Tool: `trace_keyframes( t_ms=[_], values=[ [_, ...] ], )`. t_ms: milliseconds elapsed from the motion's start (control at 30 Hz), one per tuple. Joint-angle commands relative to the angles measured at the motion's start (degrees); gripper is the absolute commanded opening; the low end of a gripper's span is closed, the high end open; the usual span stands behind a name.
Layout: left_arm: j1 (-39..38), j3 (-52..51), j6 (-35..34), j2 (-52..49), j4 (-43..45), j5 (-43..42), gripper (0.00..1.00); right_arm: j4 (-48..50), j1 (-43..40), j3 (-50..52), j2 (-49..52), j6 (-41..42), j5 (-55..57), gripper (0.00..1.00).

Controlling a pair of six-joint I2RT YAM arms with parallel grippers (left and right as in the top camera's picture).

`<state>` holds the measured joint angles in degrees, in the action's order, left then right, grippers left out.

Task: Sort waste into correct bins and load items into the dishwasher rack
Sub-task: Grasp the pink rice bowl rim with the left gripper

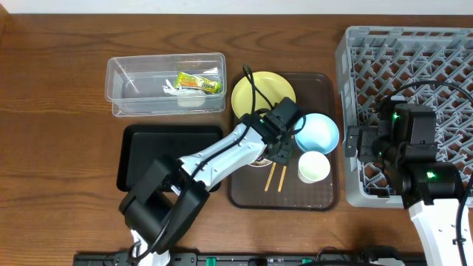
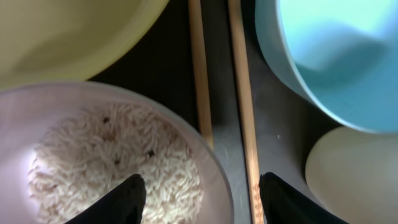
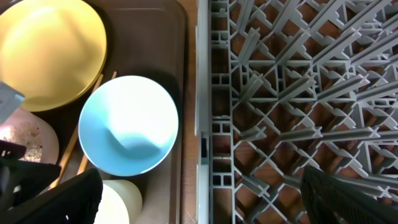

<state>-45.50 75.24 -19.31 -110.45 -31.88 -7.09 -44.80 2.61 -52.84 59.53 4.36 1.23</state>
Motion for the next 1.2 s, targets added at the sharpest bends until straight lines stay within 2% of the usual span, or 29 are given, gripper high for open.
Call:
trace_keyframes(
  t_ms=[0, 133, 300, 600, 967, 1033, 1167],
  values=[
    [-1.1, 0.3, 0.6, -0.8, 0.7, 1.0, 0.59, 0.1, 0.3, -1.1, 0.0, 0.8, -0.2, 0.99],
    [-2.0, 0.3, 0.6, -0.8, 1.8, 1.0, 0.49, 0.0, 0.3, -1.1, 0.0, 0.8, -0.2, 0.99],
    [-3.0, -0.3, 0.6, -0.8, 2.2, 4.0, 0.48, 0.0, 0.3, -1.1, 0.0, 0.8, -0.2, 0.99],
    [-3.0, -1.1, 0.6, -0.8, 2.5, 7.6, 0.33, 0.0, 0.3, -1.1, 0.0, 0.8, -0.2, 0.99],
    [-3.1, -2.9, 0.5, -0.8, 2.7, 7.8, 0.32, 0.0, 0.3, -1.1, 0.0, 0.8, -0.2, 0.99],
    [-3.1, -2.9, 0.5, -0.8, 2.6, 7.8, 0.27, 0.0, 0.3, -1.1, 0.0, 0.8, -0.2, 0.99],
    [-3.3, -3.0, 0.5, -0.9, 2.4, 7.8, 0.24, 0.0, 0.3, -1.1, 0.0, 0.8, -0.2, 0.99]
  ],
)
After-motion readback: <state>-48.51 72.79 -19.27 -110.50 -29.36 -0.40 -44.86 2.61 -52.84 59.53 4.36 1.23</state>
